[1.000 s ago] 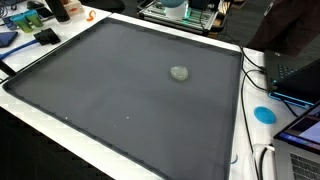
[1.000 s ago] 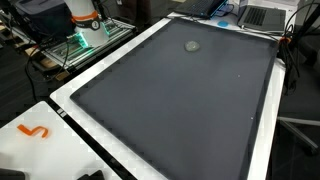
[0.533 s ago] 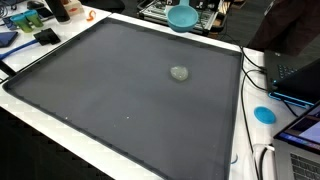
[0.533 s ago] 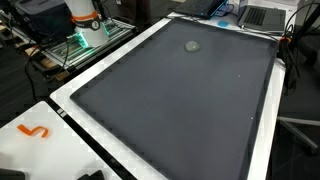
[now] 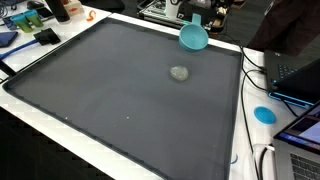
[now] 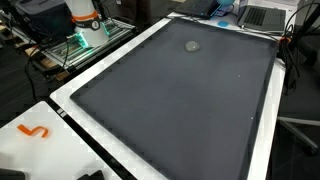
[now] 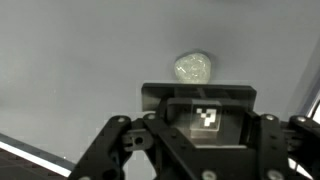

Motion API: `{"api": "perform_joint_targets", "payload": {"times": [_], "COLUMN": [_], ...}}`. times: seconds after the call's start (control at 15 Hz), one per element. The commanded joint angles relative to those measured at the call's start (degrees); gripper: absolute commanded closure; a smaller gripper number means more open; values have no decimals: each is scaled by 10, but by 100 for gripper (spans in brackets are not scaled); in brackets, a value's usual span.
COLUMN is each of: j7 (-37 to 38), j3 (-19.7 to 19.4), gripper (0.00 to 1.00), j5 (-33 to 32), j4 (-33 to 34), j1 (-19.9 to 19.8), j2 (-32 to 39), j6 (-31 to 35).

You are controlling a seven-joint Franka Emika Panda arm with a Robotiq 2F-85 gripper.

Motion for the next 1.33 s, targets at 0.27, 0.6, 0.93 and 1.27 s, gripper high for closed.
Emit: {"api": "perform_joint_targets", "payload": {"times": [0.27, 0.6, 0.93, 1.27], "j7": [68, 93, 109, 117], "j3": [-8, -12, -16, -21], "gripper": [69, 69, 69, 69], "j5": [-60, -79, -97, -108], "j4": [63, 79, 86, 94], "j1": [50, 72, 87, 98], "j2": [63, 84, 100, 115], "j6": [-39, -32, -27, -22]}}
